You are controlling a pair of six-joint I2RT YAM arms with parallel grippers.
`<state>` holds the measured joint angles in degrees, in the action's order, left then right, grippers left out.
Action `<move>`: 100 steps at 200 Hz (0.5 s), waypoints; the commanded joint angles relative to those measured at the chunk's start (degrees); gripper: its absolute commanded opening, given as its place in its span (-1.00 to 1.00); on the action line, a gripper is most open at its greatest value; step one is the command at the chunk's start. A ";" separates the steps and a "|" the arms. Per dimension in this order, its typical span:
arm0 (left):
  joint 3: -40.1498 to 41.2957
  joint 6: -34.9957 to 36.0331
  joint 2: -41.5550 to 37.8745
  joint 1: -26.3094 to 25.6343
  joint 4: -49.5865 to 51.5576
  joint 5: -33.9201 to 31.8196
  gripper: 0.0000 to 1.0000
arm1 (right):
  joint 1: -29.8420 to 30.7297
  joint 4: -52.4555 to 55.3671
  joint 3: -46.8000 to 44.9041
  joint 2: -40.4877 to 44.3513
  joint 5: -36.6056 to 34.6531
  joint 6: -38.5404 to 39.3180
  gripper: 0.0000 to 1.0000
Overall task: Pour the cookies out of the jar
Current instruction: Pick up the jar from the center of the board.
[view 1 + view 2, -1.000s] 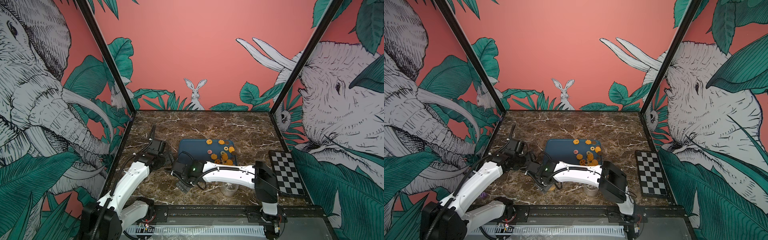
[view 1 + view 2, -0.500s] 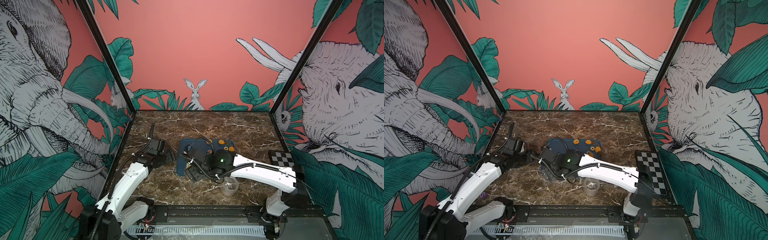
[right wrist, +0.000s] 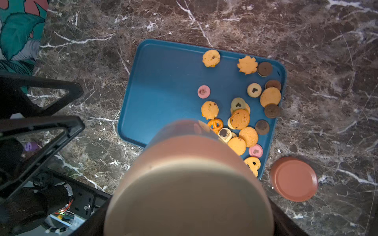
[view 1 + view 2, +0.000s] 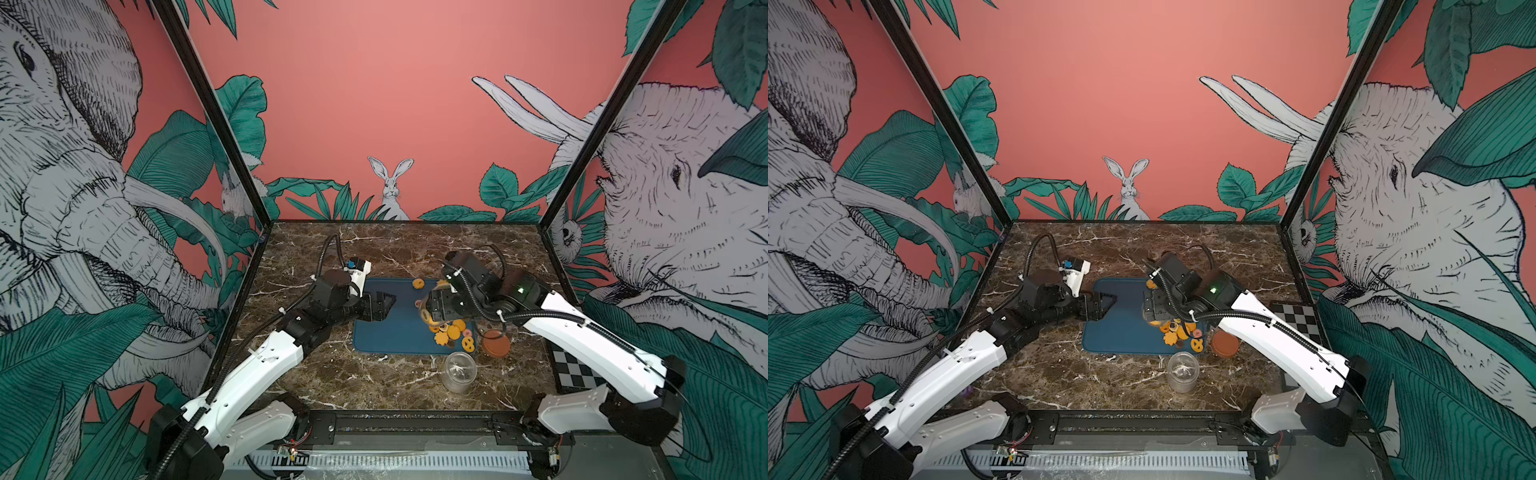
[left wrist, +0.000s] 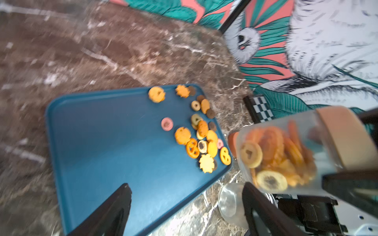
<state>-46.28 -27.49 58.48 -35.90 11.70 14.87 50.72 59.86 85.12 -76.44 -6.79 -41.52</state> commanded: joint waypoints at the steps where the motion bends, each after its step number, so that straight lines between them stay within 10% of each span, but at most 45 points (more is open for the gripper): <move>1: -0.77 6.75 -0.89 -2.57 -7.83 2.69 0.97 | -2.54 -3.18 1.34 3.07 4.38 -1.16 -1.00; 100: 5.23 16.61 -0.30 -13.23 -19.88 7.48 0.99 | -7.18 -10.58 0.33 4.30 21.45 -1.80 -1.00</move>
<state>-42.87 -13.13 58.59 -48.80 -2.92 20.51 43.59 56.62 84.42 -73.21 9.32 -42.39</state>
